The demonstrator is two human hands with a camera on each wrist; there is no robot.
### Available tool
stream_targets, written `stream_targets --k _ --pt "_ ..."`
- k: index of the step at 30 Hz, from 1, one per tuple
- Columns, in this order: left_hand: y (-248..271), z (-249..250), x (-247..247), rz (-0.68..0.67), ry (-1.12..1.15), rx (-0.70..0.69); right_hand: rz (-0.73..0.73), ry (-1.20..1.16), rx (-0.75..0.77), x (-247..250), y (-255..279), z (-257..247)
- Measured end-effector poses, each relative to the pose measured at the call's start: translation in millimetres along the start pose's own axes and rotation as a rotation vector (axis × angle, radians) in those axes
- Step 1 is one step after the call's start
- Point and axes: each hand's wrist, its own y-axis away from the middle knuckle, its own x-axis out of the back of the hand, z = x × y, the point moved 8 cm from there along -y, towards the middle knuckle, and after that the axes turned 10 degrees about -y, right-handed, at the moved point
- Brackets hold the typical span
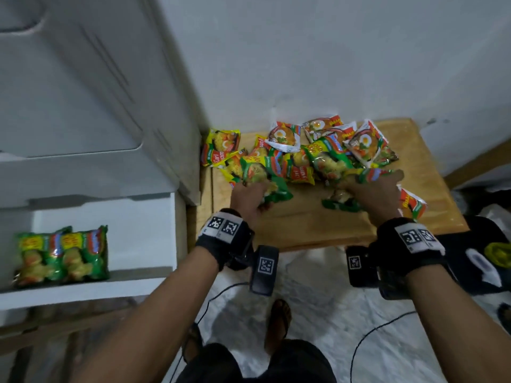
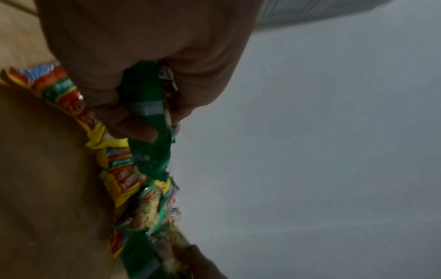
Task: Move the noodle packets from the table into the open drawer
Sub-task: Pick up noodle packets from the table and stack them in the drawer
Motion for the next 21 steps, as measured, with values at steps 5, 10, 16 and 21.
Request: stream_targets --k 5,10,16,21 --pt "61 -4 92 -0.061 0.002 -0.053 -0.169 -0.173 0.034 -38 98 -44" --pt "99 -14 226 -0.052 -0.053 -0.089 -0.362 -0.174 0.073 -106 212 -75" --pt "94 -23 381 0.106 -0.056 -0.115 -0.467 -0.142 0.061 -224 297 -67" --pt "49 -28 438 0.157 -0.135 -0.075 -0.458 0.100 0.079 -301 330 -60"
